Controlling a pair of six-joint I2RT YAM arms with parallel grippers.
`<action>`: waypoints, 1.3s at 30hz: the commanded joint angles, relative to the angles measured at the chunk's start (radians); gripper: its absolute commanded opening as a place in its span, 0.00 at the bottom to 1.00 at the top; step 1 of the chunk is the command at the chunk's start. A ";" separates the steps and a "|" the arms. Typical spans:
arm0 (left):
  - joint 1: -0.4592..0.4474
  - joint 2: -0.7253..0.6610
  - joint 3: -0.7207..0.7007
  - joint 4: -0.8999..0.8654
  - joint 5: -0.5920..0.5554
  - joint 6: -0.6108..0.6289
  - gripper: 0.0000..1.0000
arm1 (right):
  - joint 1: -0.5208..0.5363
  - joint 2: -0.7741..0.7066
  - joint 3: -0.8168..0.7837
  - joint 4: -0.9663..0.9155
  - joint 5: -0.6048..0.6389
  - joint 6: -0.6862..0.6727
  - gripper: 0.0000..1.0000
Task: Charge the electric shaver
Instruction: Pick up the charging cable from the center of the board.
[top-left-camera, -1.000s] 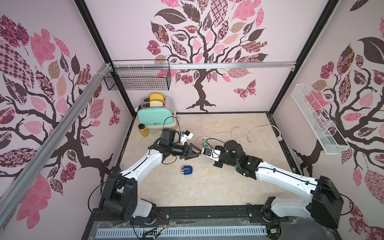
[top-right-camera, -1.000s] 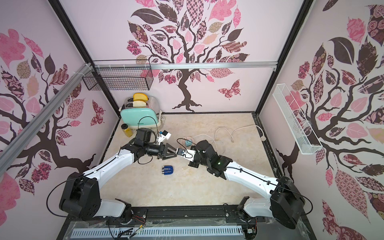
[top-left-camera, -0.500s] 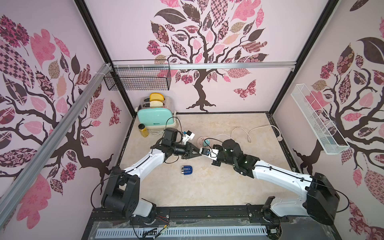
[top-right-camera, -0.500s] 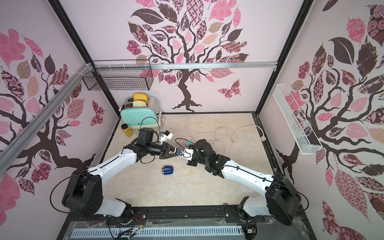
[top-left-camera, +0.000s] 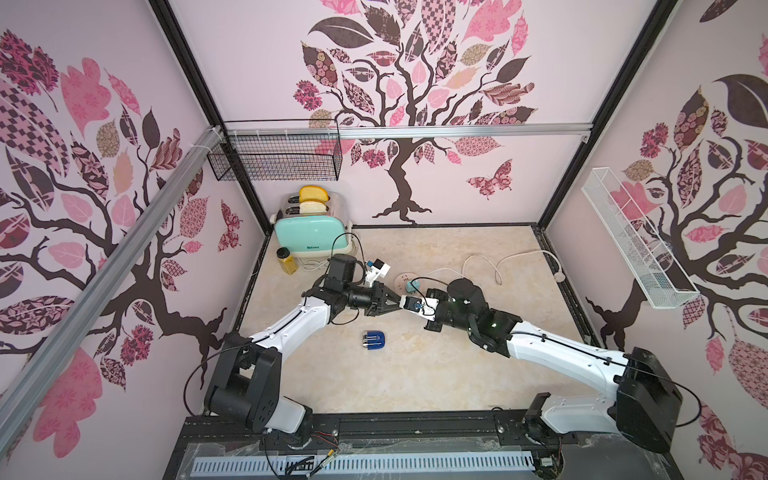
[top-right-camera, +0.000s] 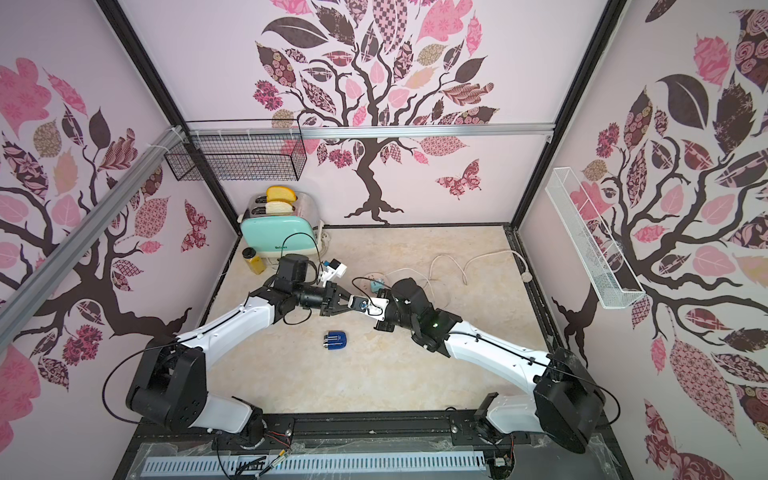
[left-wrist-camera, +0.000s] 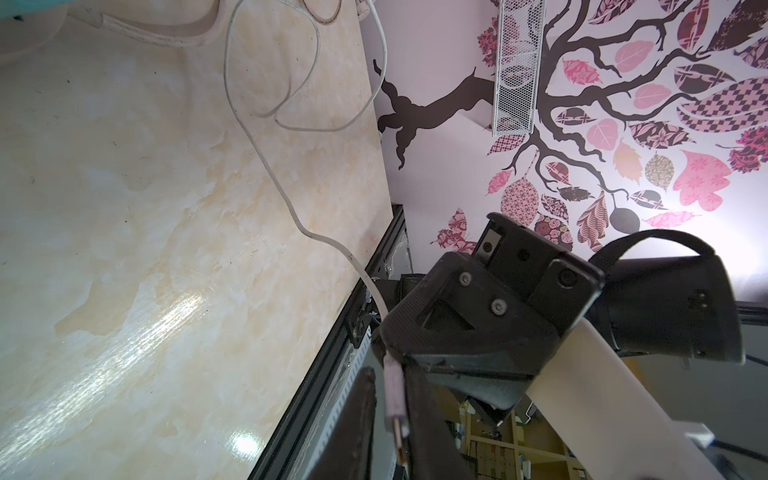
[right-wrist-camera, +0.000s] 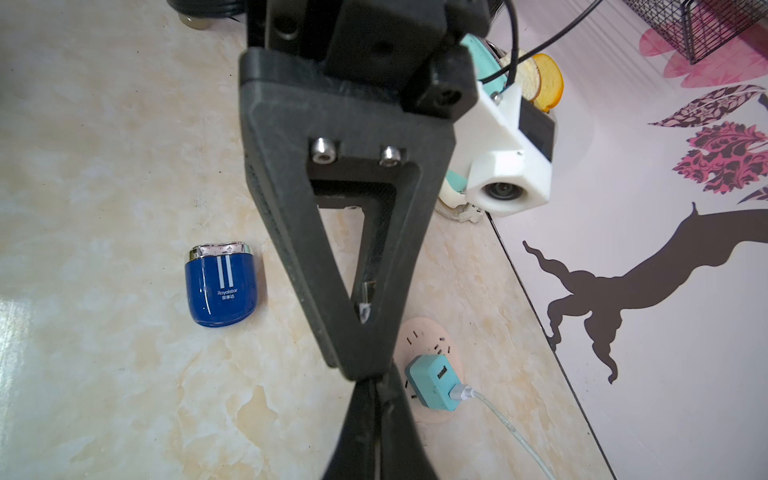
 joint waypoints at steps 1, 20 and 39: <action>-0.001 -0.002 -0.001 0.053 -0.009 -0.016 0.07 | 0.001 -0.021 -0.004 -0.001 -0.024 -0.008 0.00; 0.001 -0.005 0.040 -0.049 0.030 0.097 0.00 | -0.165 -0.118 -0.135 0.167 -0.271 0.319 0.52; 0.002 0.028 0.070 -0.065 0.114 0.122 0.00 | -0.162 -0.070 -0.180 0.354 -0.415 0.372 0.35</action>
